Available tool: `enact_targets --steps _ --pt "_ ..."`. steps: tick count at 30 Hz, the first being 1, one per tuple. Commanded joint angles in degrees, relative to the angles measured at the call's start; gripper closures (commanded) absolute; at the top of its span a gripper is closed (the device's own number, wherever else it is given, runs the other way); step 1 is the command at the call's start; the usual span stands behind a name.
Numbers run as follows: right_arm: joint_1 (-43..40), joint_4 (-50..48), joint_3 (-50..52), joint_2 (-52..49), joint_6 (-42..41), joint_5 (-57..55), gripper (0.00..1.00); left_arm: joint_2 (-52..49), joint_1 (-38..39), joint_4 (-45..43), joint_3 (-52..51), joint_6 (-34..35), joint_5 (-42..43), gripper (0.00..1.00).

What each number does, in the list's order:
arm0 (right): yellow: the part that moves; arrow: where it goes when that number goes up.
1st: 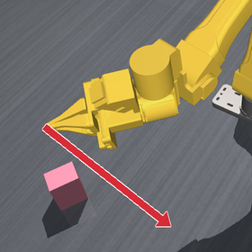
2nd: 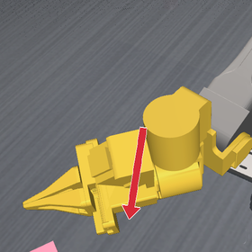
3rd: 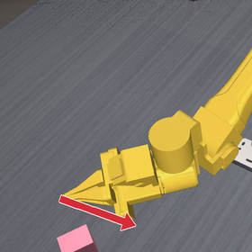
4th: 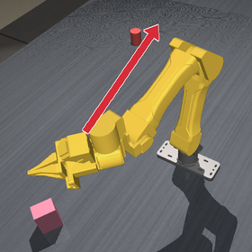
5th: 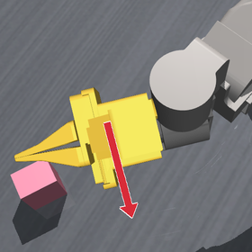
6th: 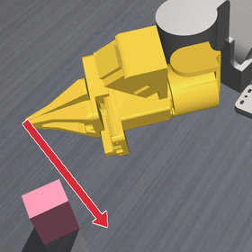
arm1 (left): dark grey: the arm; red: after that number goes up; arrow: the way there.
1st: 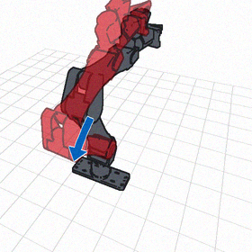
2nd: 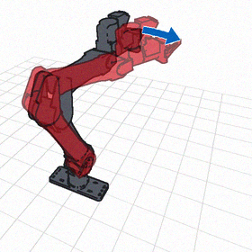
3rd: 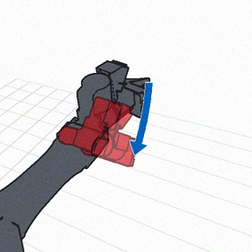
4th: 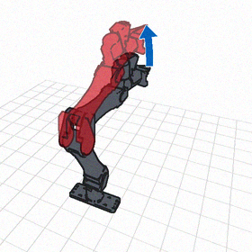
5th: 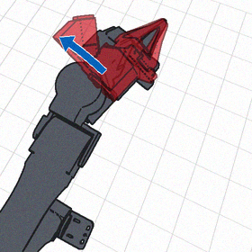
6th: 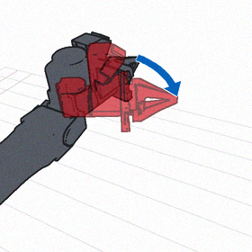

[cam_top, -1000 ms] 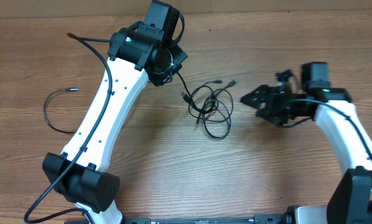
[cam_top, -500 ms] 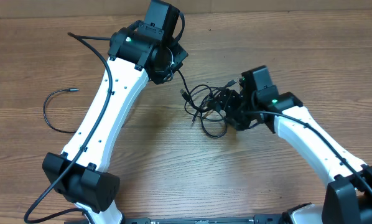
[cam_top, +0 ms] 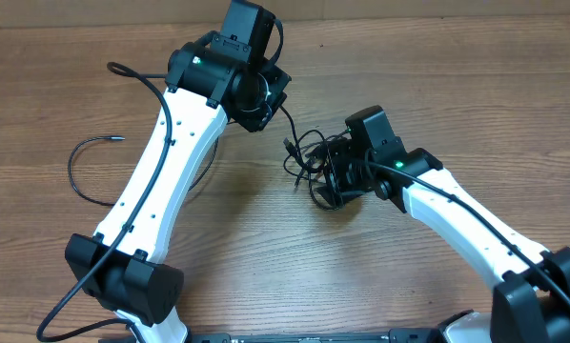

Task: Untangle cables

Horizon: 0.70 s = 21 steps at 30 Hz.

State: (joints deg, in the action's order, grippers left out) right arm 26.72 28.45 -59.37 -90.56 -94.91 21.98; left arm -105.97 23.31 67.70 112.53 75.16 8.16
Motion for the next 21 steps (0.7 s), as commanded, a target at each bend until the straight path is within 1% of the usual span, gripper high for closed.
enact_targets --steps 1,2,5,6,7,8,10,12,16,18,19,21 --pt "0.31 -3.65 0.55 -3.65 -5.84 -0.46 0.36 1.09 0.33 -0.2 0.37 2.23 3.15 0.96" --pt "0.48 -5.49 0.55 -5.57 -5.86 1.2 0.39 1.09 0.33 -0.22 0.37 2.23 3.58 0.96" --pt "1.05 -7.23 0.55 -9.05 -7.21 3.63 0.41 1.09 0.33 -0.2 0.37 2.23 3.74 0.96" --pt "1.09 -7.26 0.55 -9.7 -7.76 3.65 0.46 1.09 0.33 -0.15 0.37 2.21 3.74 0.96" --pt "1.2 -7.37 0.55 -10.91 -8.33 3.58 0.55 1.09 0.33 -0.02 0.37 2.21 3.74 0.96" --pt "1.18 -7.37 0.55 -11.41 -8.31 3.58 0.61 1.09 0.33 0.07 0.37 2.21 3.72 0.96" --pt "1.18 -7.13 0.55 -12.11 -7.26 3.48 0.86 1.09 0.33 1.01 0.37 2.16 3.02 0.96" --pt "1.18 -7.78 0.52 -12.09 -2.95 2.27 0.96 1.09 0.33 1.57 0.37 1.9 0.59 0.96" --pt "0.83 -8.52 0.5 -11.98 9.44 2.05 0.96 1.09 0.22 1.75 0.37 -0.85 -6.62 0.96" --pt "0.39 -8.63 0.48 -10.86 18.21 2.03 0.96 1.09 -0.15 2.25 0.35 -1.73 -12.44 0.96" --pt "0.22 -8.66 0.48 -10.4 20.83 2.03 0.96 1.09 -0.42 2.58 0.35 -1.75 -14.34 0.96" --pt "-0.52 -8.28 0.48 -8.31 29.51 2.05 0.96 1.09 -1.53 3.82 0.35 -1.73 -18.75 0.96"
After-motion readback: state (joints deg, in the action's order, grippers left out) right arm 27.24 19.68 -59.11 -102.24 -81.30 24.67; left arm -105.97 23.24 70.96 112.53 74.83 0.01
